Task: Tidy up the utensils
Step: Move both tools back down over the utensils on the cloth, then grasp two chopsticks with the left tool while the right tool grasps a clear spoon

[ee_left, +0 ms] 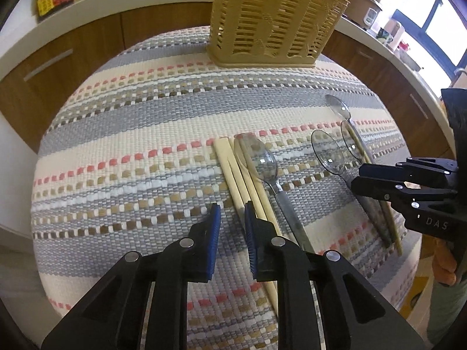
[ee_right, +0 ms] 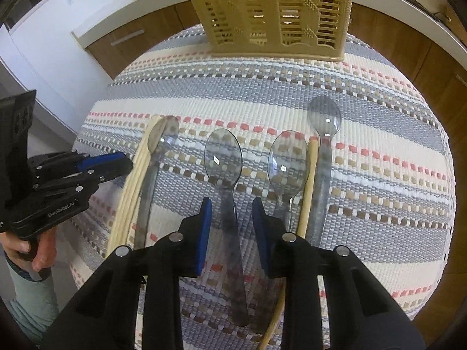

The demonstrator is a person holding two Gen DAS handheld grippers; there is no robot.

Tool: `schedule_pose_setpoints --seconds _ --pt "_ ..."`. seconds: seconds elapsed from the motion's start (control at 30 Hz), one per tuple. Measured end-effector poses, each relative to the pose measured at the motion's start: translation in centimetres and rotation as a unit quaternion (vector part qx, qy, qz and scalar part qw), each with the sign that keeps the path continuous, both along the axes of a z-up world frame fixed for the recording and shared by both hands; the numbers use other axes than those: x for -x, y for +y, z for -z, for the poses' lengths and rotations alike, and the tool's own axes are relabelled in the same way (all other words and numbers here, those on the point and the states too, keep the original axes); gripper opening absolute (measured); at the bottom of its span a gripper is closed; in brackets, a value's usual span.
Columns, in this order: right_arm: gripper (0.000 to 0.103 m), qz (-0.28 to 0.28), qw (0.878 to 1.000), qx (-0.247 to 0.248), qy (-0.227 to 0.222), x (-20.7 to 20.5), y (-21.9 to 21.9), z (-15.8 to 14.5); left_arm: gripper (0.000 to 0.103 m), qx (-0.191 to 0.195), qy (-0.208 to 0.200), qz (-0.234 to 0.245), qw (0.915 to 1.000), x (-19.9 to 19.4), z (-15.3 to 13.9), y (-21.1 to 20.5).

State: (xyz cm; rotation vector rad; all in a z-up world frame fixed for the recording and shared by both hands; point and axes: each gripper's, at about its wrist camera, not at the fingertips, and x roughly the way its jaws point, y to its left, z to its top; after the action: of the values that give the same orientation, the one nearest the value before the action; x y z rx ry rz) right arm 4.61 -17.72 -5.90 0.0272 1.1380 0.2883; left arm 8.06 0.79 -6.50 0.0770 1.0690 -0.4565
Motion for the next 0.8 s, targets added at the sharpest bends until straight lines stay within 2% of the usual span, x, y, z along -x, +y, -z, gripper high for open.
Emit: schedule_pose_setpoints --seconds 0.07,0.23,0.37,0.4,0.47,0.6,0.8 --pt "0.026 0.0 1.0 0.001 0.002 0.0 0.0 0.2 0.022 -0.007 -0.003 0.002 1.0 0.0 -0.2 -0.7" --pt "0.026 -0.004 1.0 0.029 -0.008 0.0 1.0 0.7 0.029 -0.024 0.0 -0.001 0.9997 -0.4 -0.3 -1.8" --pt "0.026 -0.011 0.999 0.045 -0.013 0.0 1.7 0.8 0.029 -0.058 -0.007 0.005 0.9983 -0.3 -0.2 -2.8" --pt "0.026 -0.013 0.999 0.045 -0.013 0.0 1.8 0.8 0.028 -0.069 -0.01 0.009 0.9975 -0.1 -0.2 -3.1" --pt "0.026 -0.016 0.999 0.048 -0.012 -0.2 2.0 0.8 0.015 -0.093 -0.016 0.011 0.9955 0.1 -0.3 -3.4" --pt "0.016 -0.017 0.999 0.047 -0.008 -0.4 2.0 1.0 0.013 -0.083 -0.007 0.006 0.9965 -0.2 -0.3 -2.3" --pt "0.016 -0.031 0.998 0.051 0.004 -0.9 2.6 1.0 0.012 -0.081 -0.004 -0.005 0.9967 -0.5 -0.4 -0.4"
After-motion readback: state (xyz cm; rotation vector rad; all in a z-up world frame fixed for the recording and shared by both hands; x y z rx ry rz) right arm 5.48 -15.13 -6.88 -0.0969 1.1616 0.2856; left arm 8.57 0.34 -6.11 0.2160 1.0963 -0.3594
